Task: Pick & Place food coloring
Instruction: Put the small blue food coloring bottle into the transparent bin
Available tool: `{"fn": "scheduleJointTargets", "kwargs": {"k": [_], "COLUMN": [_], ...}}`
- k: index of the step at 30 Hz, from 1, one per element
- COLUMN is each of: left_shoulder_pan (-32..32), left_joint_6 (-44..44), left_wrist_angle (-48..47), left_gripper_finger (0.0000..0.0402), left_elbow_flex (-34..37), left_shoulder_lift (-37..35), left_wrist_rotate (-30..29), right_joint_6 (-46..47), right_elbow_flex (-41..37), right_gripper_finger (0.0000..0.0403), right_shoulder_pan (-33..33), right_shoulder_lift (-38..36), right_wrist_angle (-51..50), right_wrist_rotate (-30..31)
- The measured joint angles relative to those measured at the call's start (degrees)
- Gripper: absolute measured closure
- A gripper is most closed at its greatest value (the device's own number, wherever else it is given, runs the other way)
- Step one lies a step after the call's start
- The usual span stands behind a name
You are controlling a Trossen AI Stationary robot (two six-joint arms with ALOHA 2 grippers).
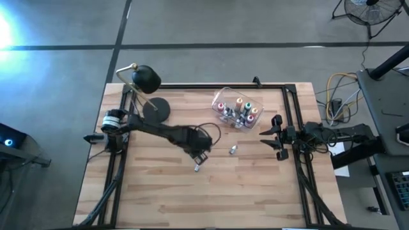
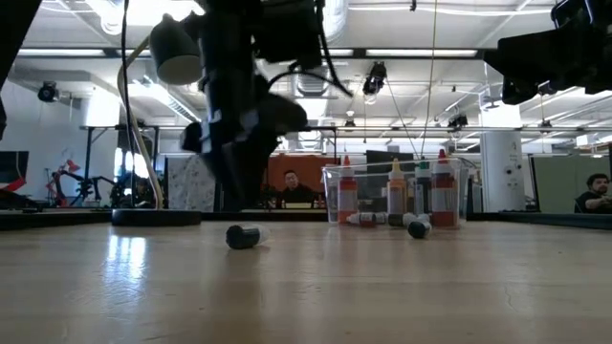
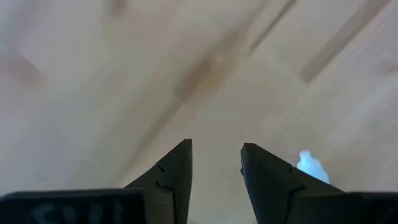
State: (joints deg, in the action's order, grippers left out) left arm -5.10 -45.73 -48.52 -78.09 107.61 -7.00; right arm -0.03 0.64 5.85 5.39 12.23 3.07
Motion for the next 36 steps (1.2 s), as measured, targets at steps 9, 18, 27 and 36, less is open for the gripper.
{"fn": "scheduleJointTargets", "kwargs": {"k": [9,18,27,36], "left_shoulder_pan": [-4.4,-5.7,-8.4,-8.4], "left_joint_6": [-12.1,-14.0,-4.4,29.8], "left_wrist_angle": [14.5,15.2,17.8,17.5], "left_gripper_finger": [0.029,0.029,0.029,0.0289], "left_elbow_flex": [6.9,5.2,5.1,5.2], "left_shoulder_lift": [0.0,0.0,0.0,-0.2], "left_wrist_rotate": [5.1,4.9,1.7,2.6], "right_joint_6": [0.0,0.0,0.0,0.0], "right_elbow_flex": [0.0,0.0,0.0,0.0], "right_gripper_finger": [0.028,0.028,0.028,0.028], "right_shoulder_pan": [0.0,0.0,0.0,0.0], "right_shoulder_lift": [0.0,0.0,0.0,0.0], "right_wrist_angle": [0.0,0.0,0.0,0.0], "right_wrist_rotate": [0.0,0.0,0.0,0.0]}}
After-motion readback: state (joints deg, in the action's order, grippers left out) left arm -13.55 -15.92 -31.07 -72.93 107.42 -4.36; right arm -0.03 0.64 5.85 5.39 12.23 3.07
